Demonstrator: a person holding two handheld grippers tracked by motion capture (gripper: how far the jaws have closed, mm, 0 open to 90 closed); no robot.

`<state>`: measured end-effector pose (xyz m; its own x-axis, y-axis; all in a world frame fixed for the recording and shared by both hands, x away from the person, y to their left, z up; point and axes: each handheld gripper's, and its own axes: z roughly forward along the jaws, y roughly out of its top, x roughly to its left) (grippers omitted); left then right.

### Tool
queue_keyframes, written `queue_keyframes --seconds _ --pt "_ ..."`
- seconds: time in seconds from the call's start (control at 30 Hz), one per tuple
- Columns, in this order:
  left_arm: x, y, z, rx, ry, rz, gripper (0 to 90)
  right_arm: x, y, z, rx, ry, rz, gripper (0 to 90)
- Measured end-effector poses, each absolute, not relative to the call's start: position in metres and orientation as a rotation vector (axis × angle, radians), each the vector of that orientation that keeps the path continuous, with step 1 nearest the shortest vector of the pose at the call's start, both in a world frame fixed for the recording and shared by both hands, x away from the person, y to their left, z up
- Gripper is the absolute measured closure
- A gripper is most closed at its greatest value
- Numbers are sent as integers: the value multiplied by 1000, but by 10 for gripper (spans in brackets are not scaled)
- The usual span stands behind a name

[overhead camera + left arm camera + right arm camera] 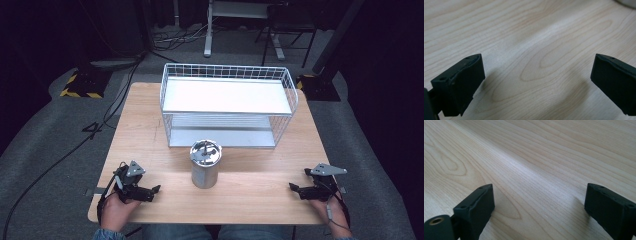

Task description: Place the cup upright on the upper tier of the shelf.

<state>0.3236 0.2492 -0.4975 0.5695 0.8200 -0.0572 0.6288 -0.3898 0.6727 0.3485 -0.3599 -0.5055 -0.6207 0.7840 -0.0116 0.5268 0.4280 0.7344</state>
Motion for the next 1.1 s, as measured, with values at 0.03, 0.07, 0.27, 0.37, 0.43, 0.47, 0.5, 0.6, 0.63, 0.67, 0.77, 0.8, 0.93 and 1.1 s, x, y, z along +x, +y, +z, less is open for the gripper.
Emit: queue_keyframes --seconds 0.03,0.07,0.27,0.37,0.43,0.47,0.5,0.6,0.63,0.67,0.77,0.8,0.93,1.1 --pt "322 251 -490 2094 1139 376 0 349 -360 -506 1121 2344 1014 96" --pt "320 251 -487 2069 1129 384 0 349 -360 -506 1121 2344 1015 96" --pt "312 252 -471 1988 1061 389 0 349 -360 -505 1123 2347 1013 95" --pt "309 251 -464 1947 1024 396 0 349 -360 -506 1122 2345 1013 95" --pt "306 250 -460 1927 998 400 0 349 -360 -506 1122 2344 1013 96" --pt "306 250 -460 1927 998 400 0 349 -360 -506 1121 2347 1013 95" --pt "303 251 -455 1903 968 407 0 349 -360 -506 1122 2345 1013 95" --pt "300 252 -451 1856 943 399 0 349 -360 -505 1122 2347 1013 96" --pt "299 253 -448 1821 927 401 0 349 -360 -505 1122 2347 1012 95" --pt "298 254 -447 1800 919 402 0 349 -360 -505 1123 2347 1013 95" --pt "294 258 -443 1747 908 421 0 349 -360 -505 1121 2347 1013 97" --pt "294 258 -442 1736 910 421 0 349 -360 -505 1121 2347 1013 98" --pt "292 260 -440 1723 900 422 0 349 -360 -506 1122 2345 1015 101" --pt "291 258 -437 1734 881 414 0 349 -360 -506 1121 2345 1015 101"
